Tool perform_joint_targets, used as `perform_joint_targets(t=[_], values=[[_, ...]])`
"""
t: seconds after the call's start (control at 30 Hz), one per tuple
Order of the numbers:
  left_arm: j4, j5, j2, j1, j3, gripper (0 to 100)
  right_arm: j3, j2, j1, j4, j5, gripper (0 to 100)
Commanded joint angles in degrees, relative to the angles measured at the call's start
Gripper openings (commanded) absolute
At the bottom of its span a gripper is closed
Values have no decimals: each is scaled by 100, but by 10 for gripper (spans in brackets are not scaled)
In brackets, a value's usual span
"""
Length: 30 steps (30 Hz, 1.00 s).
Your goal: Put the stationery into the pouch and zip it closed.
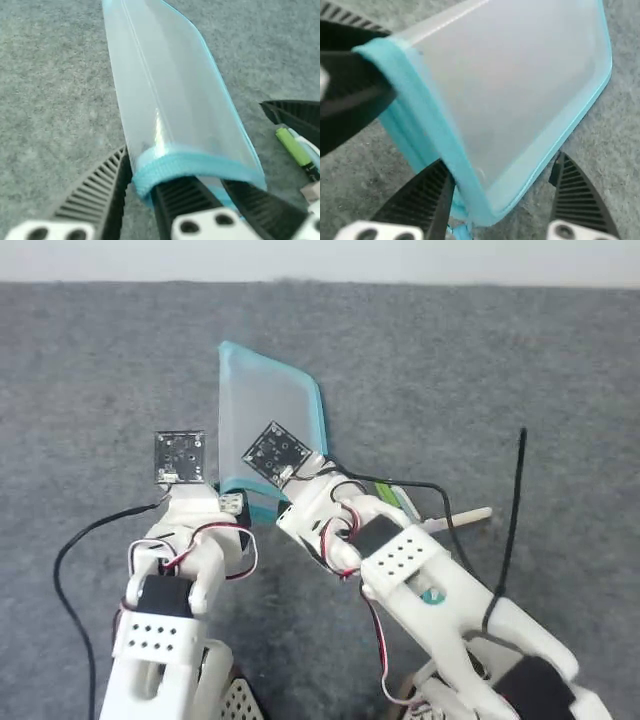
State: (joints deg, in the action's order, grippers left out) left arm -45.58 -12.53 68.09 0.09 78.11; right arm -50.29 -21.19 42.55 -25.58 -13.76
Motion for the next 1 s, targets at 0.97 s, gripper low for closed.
perform_joint_targets(t=[0.97], values=[[1363,1538,70,290,778,11,2163,-224,-426,-3169,-1749,28]])
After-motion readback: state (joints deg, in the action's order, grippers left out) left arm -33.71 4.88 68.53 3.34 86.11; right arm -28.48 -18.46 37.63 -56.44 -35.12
